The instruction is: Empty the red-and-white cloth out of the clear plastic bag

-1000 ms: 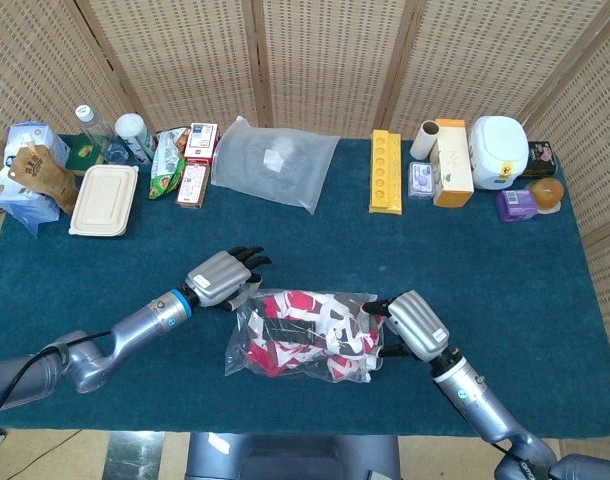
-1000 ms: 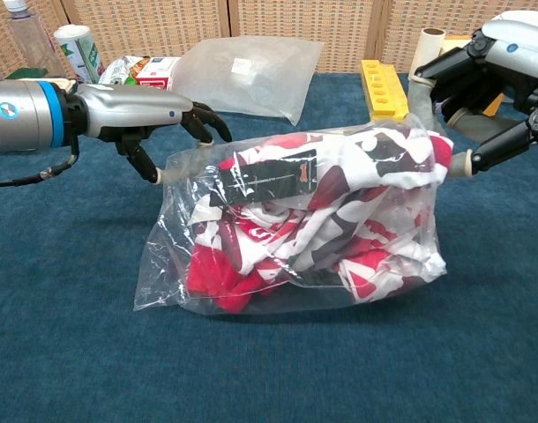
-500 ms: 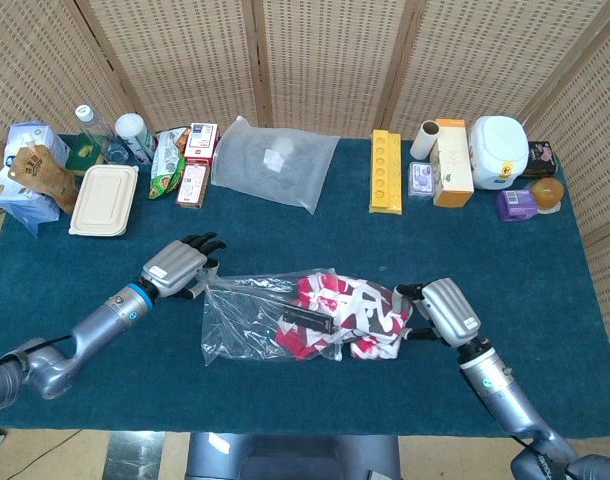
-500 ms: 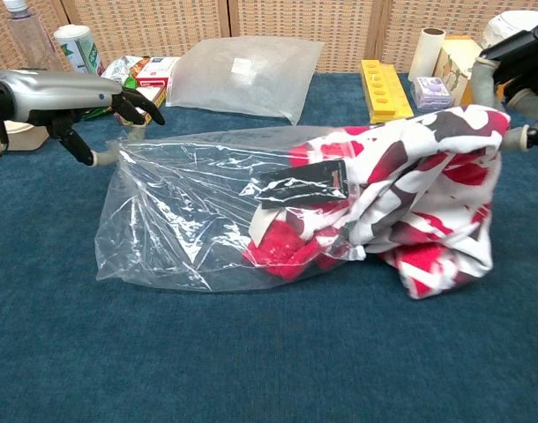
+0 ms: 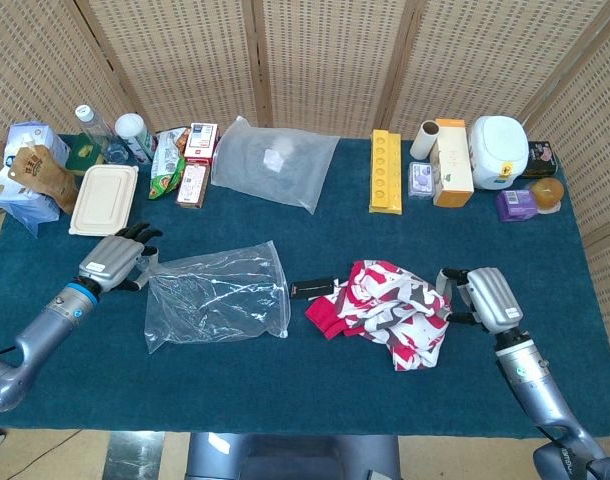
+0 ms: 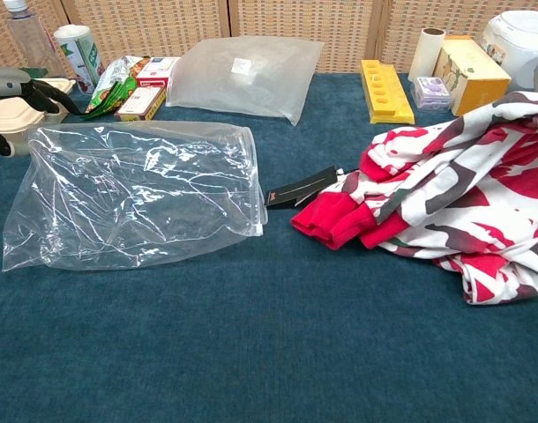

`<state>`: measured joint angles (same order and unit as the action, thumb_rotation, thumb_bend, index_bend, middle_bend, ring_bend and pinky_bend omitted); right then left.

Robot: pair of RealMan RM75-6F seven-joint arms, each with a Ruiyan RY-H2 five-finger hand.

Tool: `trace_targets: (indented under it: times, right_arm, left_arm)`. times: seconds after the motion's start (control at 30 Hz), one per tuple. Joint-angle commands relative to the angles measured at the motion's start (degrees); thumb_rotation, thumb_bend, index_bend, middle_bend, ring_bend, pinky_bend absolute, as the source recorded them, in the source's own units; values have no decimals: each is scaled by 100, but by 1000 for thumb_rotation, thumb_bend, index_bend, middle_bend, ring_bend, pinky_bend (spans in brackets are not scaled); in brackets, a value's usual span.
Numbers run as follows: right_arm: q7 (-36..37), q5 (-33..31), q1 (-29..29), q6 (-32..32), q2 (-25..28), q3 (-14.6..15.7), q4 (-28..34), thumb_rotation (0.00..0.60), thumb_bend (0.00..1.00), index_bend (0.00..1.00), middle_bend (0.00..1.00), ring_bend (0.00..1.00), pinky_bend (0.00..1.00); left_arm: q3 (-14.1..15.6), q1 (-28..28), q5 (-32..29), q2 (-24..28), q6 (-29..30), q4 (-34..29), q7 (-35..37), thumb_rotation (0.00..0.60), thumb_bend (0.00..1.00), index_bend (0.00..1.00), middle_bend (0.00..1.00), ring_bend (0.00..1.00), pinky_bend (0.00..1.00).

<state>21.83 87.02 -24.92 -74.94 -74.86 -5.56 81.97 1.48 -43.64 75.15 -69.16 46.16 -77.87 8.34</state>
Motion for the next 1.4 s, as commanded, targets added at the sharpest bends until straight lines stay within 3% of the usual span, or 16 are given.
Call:
trace_targets:
  times: [0.03,0.1,0.2,0.3,0.4,0.7,0.93,1.1,1.2,1.4]
  right_arm:
    - [-111,15,42,-64,-60,-2,-102,600,368,396,513,723,788]
    - [-131,4,65,-62,-45,5,-97,587,251,274,402,595,663]
    - [-144,-9,99,-53,25,15,-46,498,150,178,295,429,446]
    - [-246,-31,164,-24,180,69,37,425,125,148,255,336,335]
    - [-489,-72,245,71,469,162,253,401,117,133,223,296,285]
    - [-930,-305,656,-161,1029,235,545,396,111,122,206,274,255]
    - [-1229,-595,1069,-636,1126,135,651,399,116,156,258,297,268]
    - [-1595,-851,1315,-799,1215,90,891,431,123,168,264,301,269]
    - [-1720,-814,1455,-979,1207,104,947,470,130,206,286,310,269]
    - [-1793,-580,1734,-1360,1124,184,1081,478,133,282,329,333,275]
  left_arm:
    - [-62,-16,-47,15,-82,-113,-40,600,92,119,117,2,110]
    - [-127,-25,-144,61,-128,-224,-91,597,48,11,63,0,67]
    - [-209,-9,-278,127,-147,-381,-134,530,22,0,40,0,47]
    - [-272,87,-422,235,-51,-581,-161,449,16,0,40,0,41]
    - [-312,310,-601,328,279,-831,-342,401,16,0,40,0,41]
    - [-188,1036,-679,655,1327,-1229,-980,378,27,0,39,0,41]
    - [25,1870,-665,962,2245,-1812,-1075,369,50,0,40,0,41]
    - [250,2629,-334,1109,3145,-2279,-960,421,73,36,39,0,41]
    - [405,3055,16,1107,3676,-2409,-868,426,83,82,41,0,41]
    - [571,3733,656,999,4617,-2533,-925,426,88,154,64,0,41]
